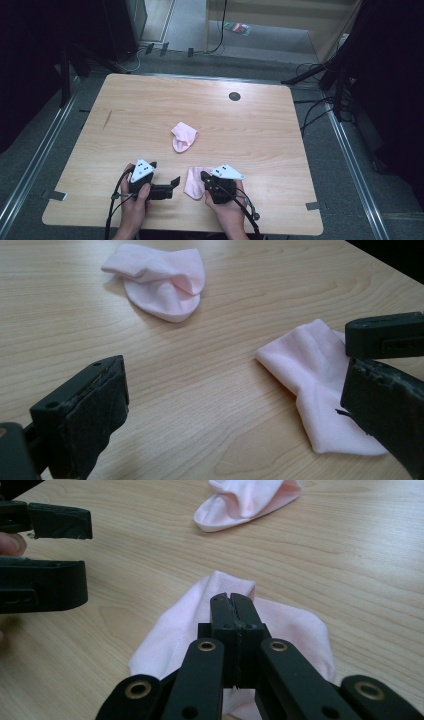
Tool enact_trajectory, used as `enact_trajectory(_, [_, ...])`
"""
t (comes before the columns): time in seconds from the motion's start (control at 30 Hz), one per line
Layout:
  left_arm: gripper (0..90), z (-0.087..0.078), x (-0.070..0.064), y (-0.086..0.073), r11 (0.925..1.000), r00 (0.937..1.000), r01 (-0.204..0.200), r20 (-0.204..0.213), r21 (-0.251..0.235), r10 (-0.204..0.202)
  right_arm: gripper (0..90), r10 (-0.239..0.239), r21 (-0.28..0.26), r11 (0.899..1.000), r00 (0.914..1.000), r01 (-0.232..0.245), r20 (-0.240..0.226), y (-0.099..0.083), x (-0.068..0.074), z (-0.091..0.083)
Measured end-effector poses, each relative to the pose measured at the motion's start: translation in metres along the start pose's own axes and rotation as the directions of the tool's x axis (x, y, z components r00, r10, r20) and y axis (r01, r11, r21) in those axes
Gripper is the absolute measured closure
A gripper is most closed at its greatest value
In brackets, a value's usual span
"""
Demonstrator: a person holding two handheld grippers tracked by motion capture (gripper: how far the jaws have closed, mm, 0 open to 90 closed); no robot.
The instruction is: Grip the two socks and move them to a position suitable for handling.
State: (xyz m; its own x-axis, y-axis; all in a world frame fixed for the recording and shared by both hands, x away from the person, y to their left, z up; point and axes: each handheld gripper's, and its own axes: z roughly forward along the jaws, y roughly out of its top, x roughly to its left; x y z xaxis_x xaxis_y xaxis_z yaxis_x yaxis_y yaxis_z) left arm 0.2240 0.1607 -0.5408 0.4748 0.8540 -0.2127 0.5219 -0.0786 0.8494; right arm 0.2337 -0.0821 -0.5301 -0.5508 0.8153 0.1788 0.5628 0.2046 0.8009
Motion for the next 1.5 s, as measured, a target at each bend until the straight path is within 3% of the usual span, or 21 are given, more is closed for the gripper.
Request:
enact_trajectory(0.33, [0.0,0.001,-0.003,-0.001,0.9999,0.9999,-0.011,0.007,0.002,0.011,90.0,-0.009,-0.042,0.999,0.9994,0.008,-0.033,0.014,0.003,-0.011])
enact_trajectory(0.43, [0.0,0.0,-0.004,0.0,1.0,0.9999,-0.009,0.012,-0.002,0.009,90.0,-0.015,-0.054,0.998,0.9997,0.014,-0.018,0.015,0.003,-0.013])
enact_trajectory(0.6, [0.0,-0.002,-0.002,0.001,1.0,0.9999,-0.002,0.013,-0.009,0.002,90.0,0.045,-0.04,0.998,0.9988,-0.046,-0.018,0.011,-0.012,-0.009])
enact_trajectory(0.7, [0.0,-0.001,-0.003,0.001,0.9999,0.9999,-0.008,0.014,-0.007,0.008,90.0,0.056,-0.051,0.997,0.9983,-0.057,-0.015,0.013,-0.014,-0.012])
enact_trajectory(0.9, [0.0,0.002,-0.014,-0.001,0.9998,0.999,-0.018,0.041,0.007,0.017,90.0,0.043,-0.078,0.996,0.9981,-0.046,-0.045,0.027,-0.007,-0.022])
enact_trajectory(0.97, [0.0,0.007,-0.024,-0.003,0.9987,0.9968,-0.045,0.067,0.025,0.044,90.0,0.032,-0.09,0.995,0.9981,-0.036,-0.053,0.033,-0.002,-0.026])
enact_trajectory(1.07, [0.0,0.011,-0.029,-0.004,0.9974,0.9957,-0.061,0.072,0.038,0.059,90.0,0.021,-0.101,0.994,0.9975,-0.028,-0.067,0.042,0.002,-0.031])
enact_trajectory(1.27, [0.0,0.017,-0.039,-0.003,0.9956,0.9905,-0.076,0.119,0.054,0.069,90.0,0.015,-0.142,0.989,0.9946,-0.029,-0.103,0.064,0.013,-0.042])
enact_trajectory(1.33, [0.0,0.018,-0.043,-0.002,0.9948,0.9906,-0.085,0.113,0.057,0.078,90.0,0.007,-0.15,0.988,0.9932,-0.025,-0.117,0.069,0.019,-0.043])
enact_trajectory(1.4, [1.2,0.021,-0.046,-0.002,0.994,0.9932,-0.095,0.072,0.055,0.091,90.0,0.008,-0.154,0.988,0.9903,-0.029,-0.139,0.072,0.023,-0.045])
enact_trajectory(1.47, [13.3,0.022,-0.048,-0.002,0.9935,0.9948,-0.102,0.004,0.05,0.102,90.0,0.006,-0.157,0.987,0.987,-0.031,-0.161,0.073,0.027,-0.048])
enact_trajectory(1.5, [17.1,0.023,-0.048,-0.002,0.9932,0.994,-0.109,-0.002,0.041,0.109,90.0,0.004,-0.161,0.986,0.985,-0.032,-0.172,0.074,0.029,-0.049])
